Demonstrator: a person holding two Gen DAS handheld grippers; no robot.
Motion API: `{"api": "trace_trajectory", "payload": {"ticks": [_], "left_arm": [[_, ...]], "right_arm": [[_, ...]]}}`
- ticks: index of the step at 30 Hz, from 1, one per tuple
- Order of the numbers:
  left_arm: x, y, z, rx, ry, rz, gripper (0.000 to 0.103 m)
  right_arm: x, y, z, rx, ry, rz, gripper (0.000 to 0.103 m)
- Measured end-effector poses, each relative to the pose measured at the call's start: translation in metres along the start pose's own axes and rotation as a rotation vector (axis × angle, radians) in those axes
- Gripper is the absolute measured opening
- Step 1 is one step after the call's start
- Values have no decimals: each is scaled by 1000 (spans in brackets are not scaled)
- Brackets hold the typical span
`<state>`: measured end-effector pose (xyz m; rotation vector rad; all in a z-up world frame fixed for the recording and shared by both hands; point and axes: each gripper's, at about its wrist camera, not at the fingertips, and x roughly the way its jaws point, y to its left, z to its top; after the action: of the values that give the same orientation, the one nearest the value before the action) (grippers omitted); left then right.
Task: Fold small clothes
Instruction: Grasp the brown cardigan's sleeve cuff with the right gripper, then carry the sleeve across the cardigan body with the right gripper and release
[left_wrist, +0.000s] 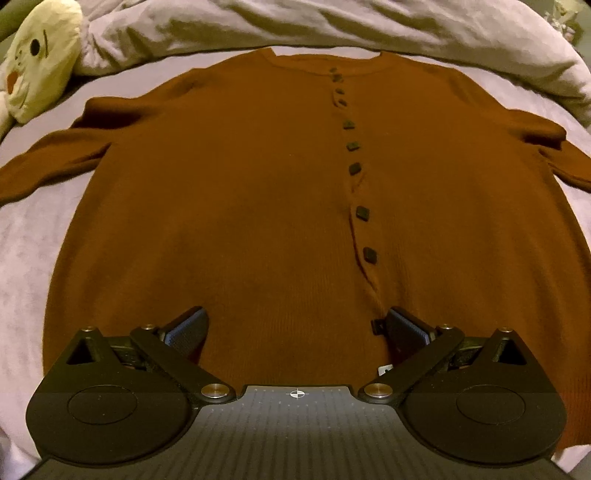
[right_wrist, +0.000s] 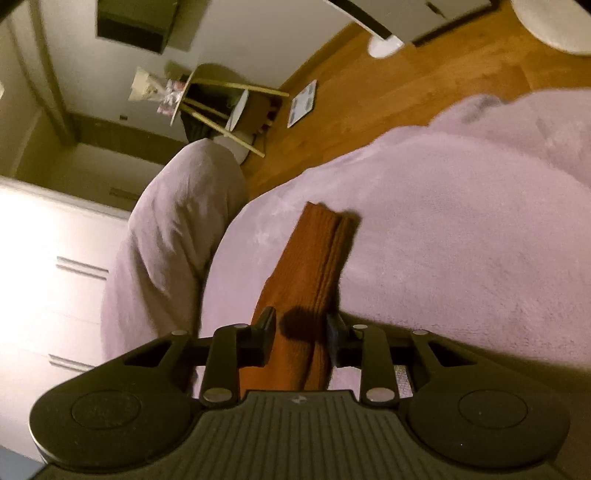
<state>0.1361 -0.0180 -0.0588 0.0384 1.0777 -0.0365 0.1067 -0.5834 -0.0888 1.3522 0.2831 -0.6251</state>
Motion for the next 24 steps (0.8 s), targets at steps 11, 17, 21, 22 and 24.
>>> {"api": "trace_trajectory", "payload": {"ticks": [11, 17, 21, 22, 24], "left_arm": [[-26, 6, 19, -49, -60, 26, 103], [-36, 8, 38, -65, -122, -47, 103], [-40, 9, 51, -76, -150, -126, 103], [-40, 9, 54, -75, -161, -145, 103], [-40, 9, 63, -75, -182, -182, 103]], "right_arm": [[8, 48, -5, -207, -29, -35, 10], [-32, 143, -94, -716, 10, 146, 8], [-56, 178, -196, -985, 153, 328, 8], [-60, 181, -222, -1029, 204, 368, 8], [-62, 180, -270, -1107, 278, 408, 8]]}}
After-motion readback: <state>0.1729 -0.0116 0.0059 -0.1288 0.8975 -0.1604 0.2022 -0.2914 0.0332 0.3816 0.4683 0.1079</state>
